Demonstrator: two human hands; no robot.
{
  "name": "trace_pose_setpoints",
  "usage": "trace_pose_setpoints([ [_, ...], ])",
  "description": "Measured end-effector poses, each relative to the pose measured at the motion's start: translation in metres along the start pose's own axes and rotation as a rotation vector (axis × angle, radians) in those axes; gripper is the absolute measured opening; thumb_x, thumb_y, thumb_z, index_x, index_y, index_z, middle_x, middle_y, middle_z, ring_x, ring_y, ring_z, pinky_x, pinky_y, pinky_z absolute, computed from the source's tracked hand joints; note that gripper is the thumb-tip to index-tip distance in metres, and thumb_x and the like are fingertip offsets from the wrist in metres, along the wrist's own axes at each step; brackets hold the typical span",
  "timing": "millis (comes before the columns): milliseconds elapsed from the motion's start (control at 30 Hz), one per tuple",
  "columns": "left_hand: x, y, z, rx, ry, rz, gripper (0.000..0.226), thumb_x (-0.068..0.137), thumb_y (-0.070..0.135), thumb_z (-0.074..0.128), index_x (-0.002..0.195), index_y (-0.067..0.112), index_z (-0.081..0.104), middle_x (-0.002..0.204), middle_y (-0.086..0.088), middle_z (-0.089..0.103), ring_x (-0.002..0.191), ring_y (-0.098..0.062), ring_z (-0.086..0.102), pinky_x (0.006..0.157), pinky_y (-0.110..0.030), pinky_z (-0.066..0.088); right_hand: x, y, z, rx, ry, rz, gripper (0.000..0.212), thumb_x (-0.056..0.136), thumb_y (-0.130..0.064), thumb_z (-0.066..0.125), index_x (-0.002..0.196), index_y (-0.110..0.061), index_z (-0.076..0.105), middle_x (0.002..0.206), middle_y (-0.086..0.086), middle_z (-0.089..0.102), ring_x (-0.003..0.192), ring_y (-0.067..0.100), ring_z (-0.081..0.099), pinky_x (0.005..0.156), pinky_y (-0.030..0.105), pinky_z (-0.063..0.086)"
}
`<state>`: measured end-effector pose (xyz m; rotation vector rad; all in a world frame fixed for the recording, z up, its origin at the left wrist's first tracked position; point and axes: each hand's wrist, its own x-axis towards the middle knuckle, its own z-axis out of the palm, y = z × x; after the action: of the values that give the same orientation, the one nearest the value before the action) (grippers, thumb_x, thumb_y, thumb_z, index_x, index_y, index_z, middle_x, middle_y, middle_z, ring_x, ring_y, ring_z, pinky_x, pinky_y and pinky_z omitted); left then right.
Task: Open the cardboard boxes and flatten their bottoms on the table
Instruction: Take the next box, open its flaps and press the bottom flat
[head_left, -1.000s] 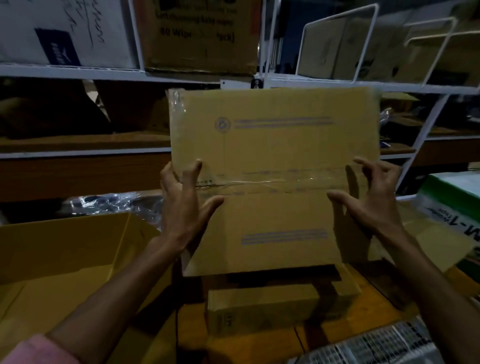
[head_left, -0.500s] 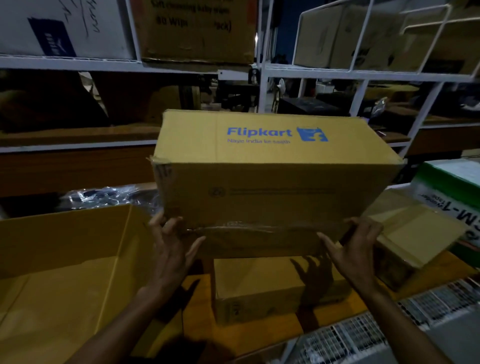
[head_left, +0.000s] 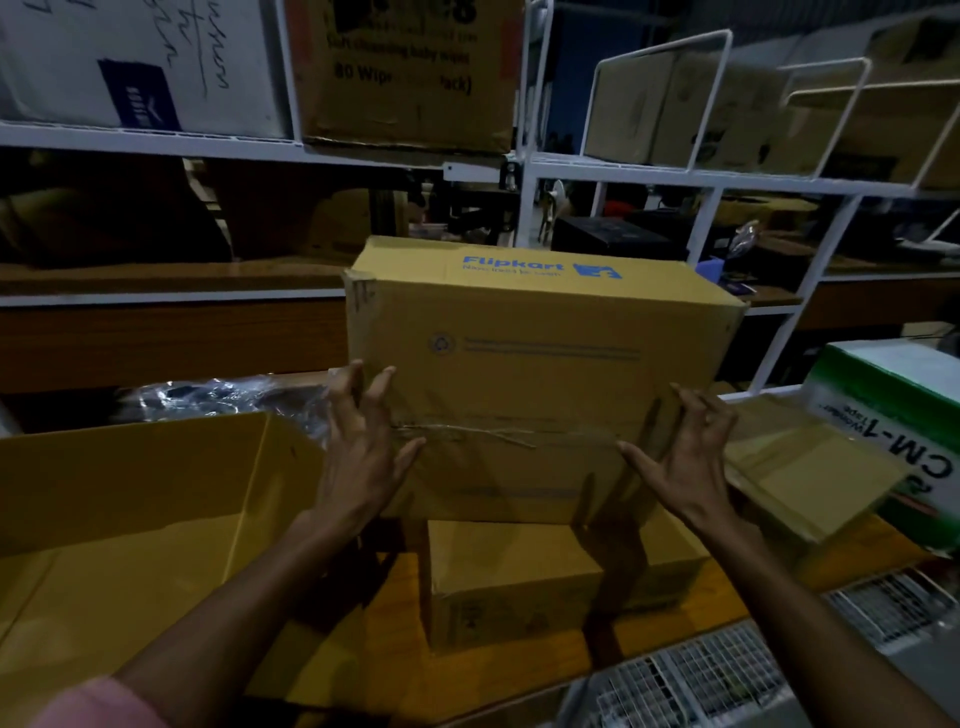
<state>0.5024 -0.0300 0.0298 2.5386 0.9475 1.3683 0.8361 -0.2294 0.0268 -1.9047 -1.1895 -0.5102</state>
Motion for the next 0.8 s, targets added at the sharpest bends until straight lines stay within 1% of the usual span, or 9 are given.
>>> trace_pose_setpoints([
  [100, 0.007, 0.001, 0.004, 0.034, -0.02, -0.02, 0.101, 0.076, 0.023, 0.087, 0.151, 0.028, 0.019, 0.159, -0.02, 0.01, 0.146, -0.048, 0.019, 0.096, -0.067, 0.049, 0.005, 0.003, 0.001, -0.047, -0.026, -0.003, 0.101, 0.069, -0.039, 0.09, 0.147, -0.02, 0.029, 0.145, 0.016, 0.02, 0.135, 0.036, 0.029, 0.11, 0.05, 0.04],
  [200, 0.013, -0.003, 0.005, 0.057, -0.05, -0.025, 0.103, 0.077, 0.022, 0.087, 0.153, 0.026, 0.018, 0.16, -0.018, 0.006, 0.146, -0.05, 0.016, 0.098, -0.068, 0.047, 0.01, 0.003, 0.001, -0.078, -0.041, -0.001, 0.102, 0.07, -0.04, 0.089, 0.148, -0.021, 0.027, 0.145, 0.014, 0.019, 0.134, 0.042, 0.032, 0.106, 0.055, 0.045],
  [300, 0.025, -0.004, 0.0, 0.05, -0.053, -0.026, 0.108, 0.075, 0.017, 0.088, 0.154, 0.027, 0.016, 0.162, -0.015, 0.0, 0.147, -0.05, 0.016, 0.099, -0.067, 0.048, 0.02, -0.003, -0.001, -0.088, 0.0, -0.012, 0.105, 0.069, -0.039, 0.09, 0.149, -0.021, 0.025, 0.147, 0.015, 0.018, 0.135, 0.04, 0.031, 0.102, 0.057, 0.048],
  [433, 0.068, -0.002, -0.017, 0.058, -0.019, -0.003, 0.121, 0.07, 0.017, 0.091, 0.157, 0.03, 0.007, 0.164, -0.015, -0.007, 0.147, -0.049, 0.018, 0.1, -0.068, 0.046, 0.057, -0.02, -0.017, -0.051, 0.075, -0.067, 0.118, 0.064, -0.036, 0.094, 0.154, -0.027, 0.018, 0.154, 0.021, 0.012, 0.144, 0.04, 0.021, 0.11, 0.055, 0.041],
  [500, 0.095, 0.001, -0.027, 0.075, 0.009, 0.013, 0.126, 0.068, 0.022, 0.092, 0.159, 0.029, 0.005, 0.165, -0.011, -0.009, 0.148, -0.049, 0.013, 0.102, -0.067, 0.043, 0.084, -0.026, -0.028, -0.073, 0.1, -0.112, 0.123, 0.062, -0.04, 0.094, 0.156, -0.029, 0.015, 0.157, 0.016, 0.007, 0.147, 0.042, 0.016, 0.113, 0.058, 0.037],
  [567, 0.116, 0.007, -0.035, 0.131, 0.001, 0.048, 0.129, 0.066, 0.027, 0.094, 0.16, 0.029, 0.004, 0.166, -0.009, -0.01, 0.149, -0.048, 0.011, 0.102, -0.065, 0.042, 0.109, -0.034, -0.039, -0.1, 0.071, -0.106, 0.123, 0.063, -0.041, 0.093, 0.157, -0.033, 0.015, 0.16, 0.01, 0.003, 0.148, 0.043, 0.011, 0.112, 0.062, 0.036],
  [633, 0.129, 0.015, -0.04, 0.164, -0.061, 0.043, 0.125, 0.067, 0.026, 0.093, 0.16, 0.031, 0.01, 0.165, -0.008, -0.006, 0.147, -0.049, 0.014, 0.099, -0.064, 0.045, 0.126, -0.042, -0.048, -0.142, -0.031, -0.078, 0.119, 0.064, -0.042, 0.092, 0.157, -0.037, 0.018, 0.162, 0.006, 0.003, 0.148, 0.044, 0.008, 0.112, 0.065, 0.034],
  [733, 0.132, 0.029, -0.04, 0.207, -0.176, -0.008, 0.107, 0.069, 0.018, 0.091, 0.152, 0.029, 0.024, 0.157, -0.011, 0.009, 0.14, -0.049, 0.018, 0.1, -0.07, 0.045, 0.129, -0.047, -0.05, -0.256, -0.139, -0.102, 0.105, 0.068, -0.046, 0.089, 0.154, -0.033, 0.03, 0.157, 0.004, 0.019, 0.142, 0.041, 0.015, 0.106, 0.069, 0.038],
  [800, 0.123, 0.037, -0.042, 0.25, -0.152, -0.008, 0.1, 0.069, 0.013, 0.09, 0.148, 0.025, 0.03, 0.151, -0.014, 0.014, 0.136, -0.051, 0.022, 0.096, -0.07, 0.047, 0.121, -0.049, -0.051, -0.272, -0.116, -0.121, 0.097, 0.069, -0.047, 0.087, 0.151, -0.028, 0.038, 0.149, 0.009, 0.032, 0.136, 0.04, 0.022, 0.1, 0.067, 0.042],
])
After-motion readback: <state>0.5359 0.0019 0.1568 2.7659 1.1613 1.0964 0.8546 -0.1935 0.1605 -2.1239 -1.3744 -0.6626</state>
